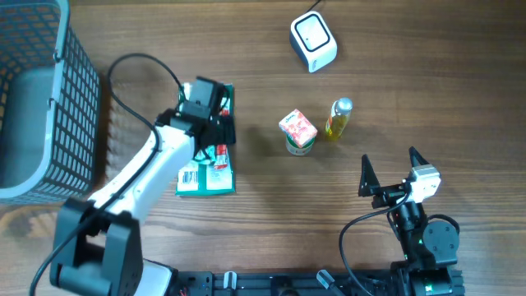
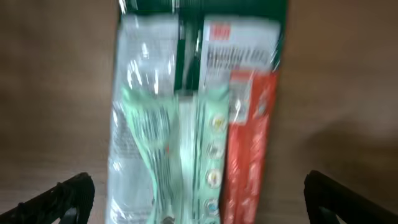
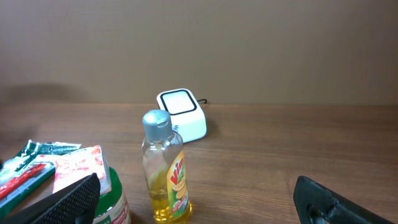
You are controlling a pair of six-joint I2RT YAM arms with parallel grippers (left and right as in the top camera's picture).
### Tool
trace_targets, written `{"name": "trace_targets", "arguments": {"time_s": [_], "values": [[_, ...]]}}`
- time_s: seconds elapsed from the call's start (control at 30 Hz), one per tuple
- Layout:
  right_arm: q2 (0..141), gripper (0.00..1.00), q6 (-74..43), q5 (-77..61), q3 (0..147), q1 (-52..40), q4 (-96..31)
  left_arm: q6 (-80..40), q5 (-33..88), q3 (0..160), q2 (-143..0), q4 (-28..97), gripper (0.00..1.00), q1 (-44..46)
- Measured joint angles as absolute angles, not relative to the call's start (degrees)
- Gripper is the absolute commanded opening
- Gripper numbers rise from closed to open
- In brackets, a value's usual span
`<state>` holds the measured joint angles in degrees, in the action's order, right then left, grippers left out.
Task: Scan the item barcode
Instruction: 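Carry the glove packet with the left gripper and lay it on the table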
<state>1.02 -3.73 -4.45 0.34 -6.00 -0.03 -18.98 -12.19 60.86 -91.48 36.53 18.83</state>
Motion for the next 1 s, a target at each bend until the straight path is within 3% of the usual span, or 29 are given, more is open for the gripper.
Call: {"name": "trace_targets", "arguments": {"time_s": [0.13,0.2,0.23,0.27,0.33,0.37,0.6,0.77,0.83,1.0], "values": [[1.02,1.0,-3.73,-4.45,0.34,-6.0,-0.03,-16.67,-12.82,67.66,-86.0,37.3,1.0,15.0],[1.02,1.0,-3.73,-4.45,0.34,-6.0,-0.03,-13.91,-13.02,68.84,-83.26,37.32,0.91,12.23],[1.02,1.0,-3.73,-4.45,0.34,-6.0,-0.05,-12.62,-12.78,69.06,-82.15,37.58,0.81,10.76],[1.02,1.0,-3.73,-4.45,0.34,-6.0,-0.03,-11.57,-11.9,69.17,-81.38,38.52,0.65,9.34],[1.02,1.0,-3.73,-4.45,0.34,-6.0,-0.03,-9.28,-7.94,69.32,-80.79,42.46,0.18,6.39],[1.02,1.0,-3.73,-4.45,0.34,-6.0,-0.03,-8.8,-5.76,69.28,-80.88,44.49,0.04,5.28],[1.02,1.0,-3.73,-4.45,0.34,-6.0,-0.03,-7.51,6.7,69.21,-83.96,53.45,0.04,5.17],[1.02,1.0,-3.73,-4.45,0.34,-6.0,-0.05,-7.55,9.23,67.11,-89.67,52.42,0.05,5.67],[1.02,1.0,-3.73,-4.45,0.34,-6.0,-0.03,-7.53,9.54,65.47,-92.23,50.46,0.11,5.76],[1.02,1.0,-3.73,-4.45,0.34,-6.0,-0.03,-7.55,9.78,63.16,-97.1,47.48,0.1,7.68]]}}
